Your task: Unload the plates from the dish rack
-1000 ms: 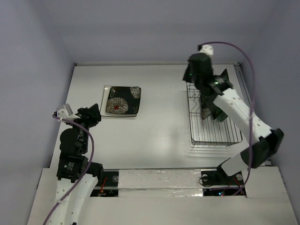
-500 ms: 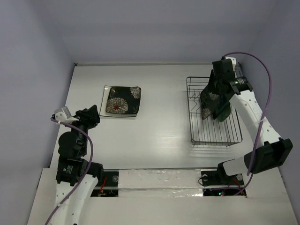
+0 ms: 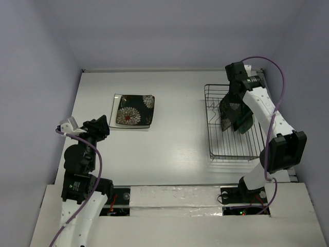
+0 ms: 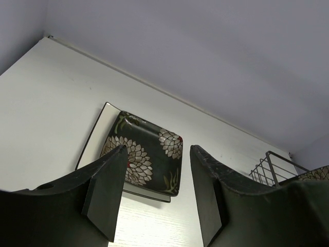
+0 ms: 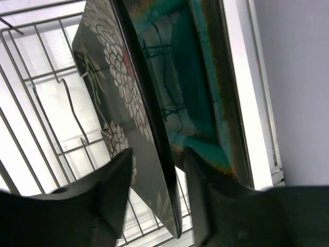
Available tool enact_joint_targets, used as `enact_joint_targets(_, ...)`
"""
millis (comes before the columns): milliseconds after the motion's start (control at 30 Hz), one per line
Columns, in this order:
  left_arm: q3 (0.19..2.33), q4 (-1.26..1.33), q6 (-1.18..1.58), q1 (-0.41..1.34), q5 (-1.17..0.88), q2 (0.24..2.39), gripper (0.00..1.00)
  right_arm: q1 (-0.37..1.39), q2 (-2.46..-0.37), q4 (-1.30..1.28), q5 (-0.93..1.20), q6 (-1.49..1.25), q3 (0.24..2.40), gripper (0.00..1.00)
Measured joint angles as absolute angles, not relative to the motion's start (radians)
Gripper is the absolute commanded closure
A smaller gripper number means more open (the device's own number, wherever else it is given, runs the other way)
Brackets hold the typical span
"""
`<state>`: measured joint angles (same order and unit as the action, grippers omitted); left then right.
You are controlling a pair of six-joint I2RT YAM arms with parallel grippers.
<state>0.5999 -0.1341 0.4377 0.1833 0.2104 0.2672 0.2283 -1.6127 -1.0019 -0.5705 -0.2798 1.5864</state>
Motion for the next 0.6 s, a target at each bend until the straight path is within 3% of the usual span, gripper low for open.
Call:
enact_joint_targets(200,0.6,-0.134,0.438,0.183,0.21,0.267,0.51,0.224,-1.631,-1.01,-0.582,-0.252,1.615,0.6)
enact_joint_targets(300,0.6,-0.134,0.438,0.183,0.21,0.267,0.51,0.222,-1.676,-1.015,-0.602,-0.234,1.623,0.69)
enact_joint_targets(333,0.6,-0.134,0.438,0.183,0.21,0.267,0.51,0.221,-1.693,-1.019,-0.61,-0.229,1.626,0.76)
enact_joint_targets(600,0.6,-0.134,0.438,0.183,0.21,0.267,0.51,0.231,-1.714,-1.055,-0.595,-0.186,1.675,0.96)
